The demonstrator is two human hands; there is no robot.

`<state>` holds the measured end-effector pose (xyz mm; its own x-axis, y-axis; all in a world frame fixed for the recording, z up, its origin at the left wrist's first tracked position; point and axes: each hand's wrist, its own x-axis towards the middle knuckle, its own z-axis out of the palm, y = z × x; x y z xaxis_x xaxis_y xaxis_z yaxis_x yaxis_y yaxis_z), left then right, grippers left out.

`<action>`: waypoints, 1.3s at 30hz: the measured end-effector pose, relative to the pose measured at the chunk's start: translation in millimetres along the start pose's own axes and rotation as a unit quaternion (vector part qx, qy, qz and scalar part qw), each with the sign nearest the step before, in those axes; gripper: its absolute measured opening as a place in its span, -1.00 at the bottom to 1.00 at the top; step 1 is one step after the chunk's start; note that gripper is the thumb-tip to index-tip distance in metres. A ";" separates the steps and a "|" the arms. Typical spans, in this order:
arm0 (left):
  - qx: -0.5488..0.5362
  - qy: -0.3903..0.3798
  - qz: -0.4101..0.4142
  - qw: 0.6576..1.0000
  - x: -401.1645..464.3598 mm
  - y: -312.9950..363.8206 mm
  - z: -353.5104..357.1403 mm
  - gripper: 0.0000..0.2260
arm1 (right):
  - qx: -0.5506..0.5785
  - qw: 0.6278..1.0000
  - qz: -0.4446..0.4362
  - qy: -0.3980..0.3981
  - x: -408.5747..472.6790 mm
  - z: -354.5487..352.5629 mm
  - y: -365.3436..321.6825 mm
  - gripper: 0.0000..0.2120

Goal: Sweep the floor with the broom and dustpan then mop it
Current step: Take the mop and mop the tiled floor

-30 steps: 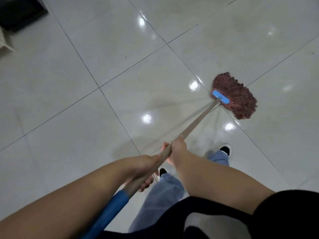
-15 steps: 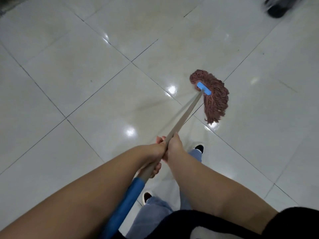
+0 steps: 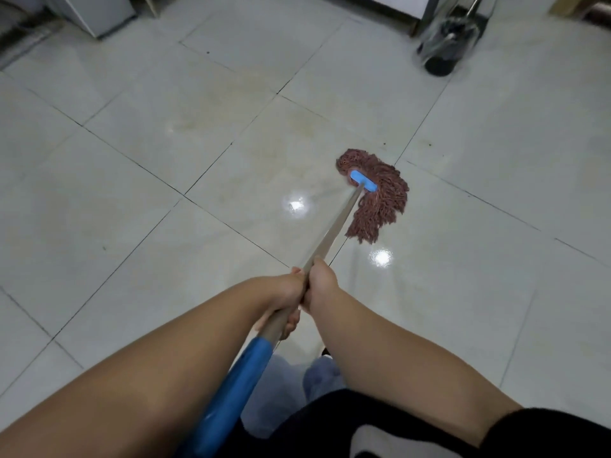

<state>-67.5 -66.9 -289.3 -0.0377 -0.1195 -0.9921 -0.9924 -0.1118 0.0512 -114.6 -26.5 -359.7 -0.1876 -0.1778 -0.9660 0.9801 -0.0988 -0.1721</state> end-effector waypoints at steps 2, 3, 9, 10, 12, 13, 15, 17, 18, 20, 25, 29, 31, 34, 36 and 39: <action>-0.006 0.000 0.007 1.000 4.8 29.0 -2.6 -0.40 | -0.006 1.000 -0.012 -0.002 7.5 8.7 -27.6 -0.72; -0.008 0.001 0.009 1.000 7.3 43.8 -4.6 -0.39 | -0.006 1.000 -0.019 0.001 12.6 13.0 -41.1 -0.70; 0.008 -0.010 0.030 0.999 19.2 140.7 -25.8 -0.39 | -0.024 0.998 -0.051 0.023 43.7 49.9 -125.5 -0.75; 0.013 -0.016 0.037 0.999 22.4 160.5 -32.4 -0.40 | -0.032 0.997 -0.058 0.027 49.7 59.8 -144.6 -0.76; 0.014 -0.022 0.045 0.999 27.9 200.7 -47.1 -0.42 | -0.036 0.996 -0.065 0.038 60.5 80.3 -181.4 -0.74; 0.015 -0.026 0.048 0.998 29.5 221.1 -54.6 -0.43 | -0.042 0.996 -0.065 0.044 65.5 90.0 -199.3 -0.73; 0.019 -0.036 0.050 0.998 31.7 257.8 -67.7 -0.45 | -0.045 0.996 -0.065 0.044 73.9 106.6 -231.5 -0.74; 0.025 -0.039 0.050 0.998 36.7 288.3 -78.0 -0.46 | -0.032 0.998 -0.052 0.035 81.7 118.5 -258.8 -0.76; 0.029 -0.040 0.047 0.998 39.2 300.9 -81.0 -0.46 | -0.020 0.998 -0.044 0.031 84.1 122.0 -270.8 -0.76; 0.030 -0.041 0.040 0.998 44.6 320.9 -81.8 -0.45 | 0.010 0.999 -0.029 0.028 88.3 125.0 -292.4 -0.81; 0.017 -0.062 0.015 0.998 58.6 362.9 -69.4 -0.42 | 0.036 0.998 -0.013 0.041 115.2 118.8 -339.9 -0.75; 0.006 -0.063 0.006 0.998 66.6 396.9 -70.2 -0.43 | 0.020 0.999 0.017 0.048 140.1 123.6 -379.0 -0.72; 0.007 -0.065 0.003 0.998 71.7 409.7 -69.9 -0.44 | 0.018 0.999 0.039 0.033 149.5 125.1 -397.8 -0.66; 0.001 -0.074 -0.009 0.997 76.4 425.4 -66.9 -0.48 | -0.029 0.997 0.071 0.019 166.2 118.3 -430.4 -0.59; -0.028 -0.100 -0.025 0.994 77.0 429.8 -58.5 -0.51 | -0.068 0.994 0.084 0.022 180.4 110.0 -457.7 -0.62; -0.052 -0.105 -0.037 0.992 79.8 426.6 -40.1 -0.49 | -0.092 0.991 0.096 0.033 197.6 97.5 -483.2 -0.61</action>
<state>-489.1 -163.7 -342.0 0.0011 0.0997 -0.9950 -0.9761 -0.2159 -0.0227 -631.6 -109.3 -448.7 0.0012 -0.1117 -0.9937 0.9936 0.1124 -0.0114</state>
